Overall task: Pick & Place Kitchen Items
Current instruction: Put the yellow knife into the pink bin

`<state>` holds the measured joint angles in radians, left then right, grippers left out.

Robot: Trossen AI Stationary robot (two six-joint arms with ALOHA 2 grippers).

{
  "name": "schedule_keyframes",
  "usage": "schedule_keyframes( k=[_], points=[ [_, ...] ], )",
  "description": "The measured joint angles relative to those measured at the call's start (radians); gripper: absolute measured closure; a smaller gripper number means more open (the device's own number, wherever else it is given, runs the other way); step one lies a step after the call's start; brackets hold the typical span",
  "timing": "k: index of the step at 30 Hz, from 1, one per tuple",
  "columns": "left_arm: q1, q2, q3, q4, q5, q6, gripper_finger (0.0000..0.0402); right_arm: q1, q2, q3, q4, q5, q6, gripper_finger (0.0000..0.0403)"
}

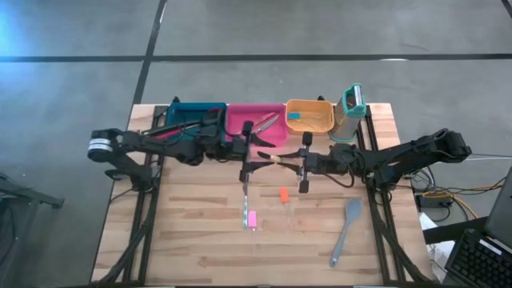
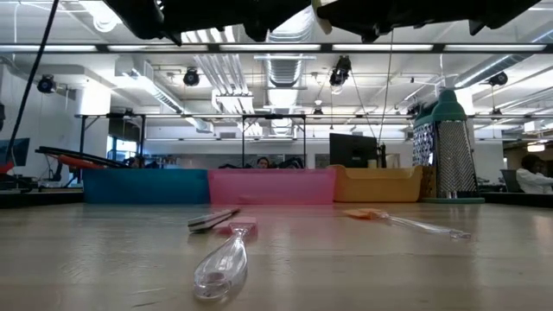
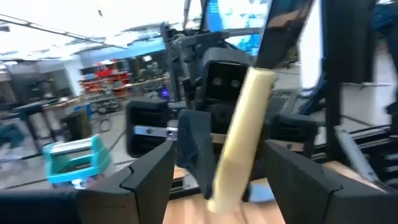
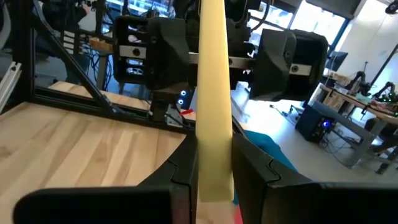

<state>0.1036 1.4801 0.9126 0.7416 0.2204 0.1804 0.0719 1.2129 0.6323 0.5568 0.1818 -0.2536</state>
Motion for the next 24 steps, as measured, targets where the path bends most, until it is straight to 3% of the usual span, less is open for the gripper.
schedule_keyframes(
  k=[3, 9, 13, 18, 24],
  points=[
    [-0.001, 0.015, 0.023, 0.004, 0.058, -0.024, 0.0156, 0.000, 0.000, 0.000, 0.000, 0.000, 0.000, 0.0346],
    [0.000, 0.027, 0.033, -0.005, 0.063, -0.021, 0.0186, 0.000, 0.000, 0.000, 0.000, 0.000, 0.002, 0.0346],
    [-0.001, 0.026, 0.037, 0.001, 0.063, -0.020, 0.0245, 0.000, 0.000, 0.000, -0.002, 0.000, -0.001, 0.0346],
    [0.000, 0.026, 0.037, -0.001, 0.061, -0.008, 0.0348, -0.001, 0.000, 0.000, -0.003, 0.003, 0.012, 0.0346],
    [0.000, 0.026, 0.037, -0.004, 0.061, -0.011, 0.0347, -0.001, 0.000, 0.000, -0.005, 0.003, 0.014, 0.0346]
  ],
)
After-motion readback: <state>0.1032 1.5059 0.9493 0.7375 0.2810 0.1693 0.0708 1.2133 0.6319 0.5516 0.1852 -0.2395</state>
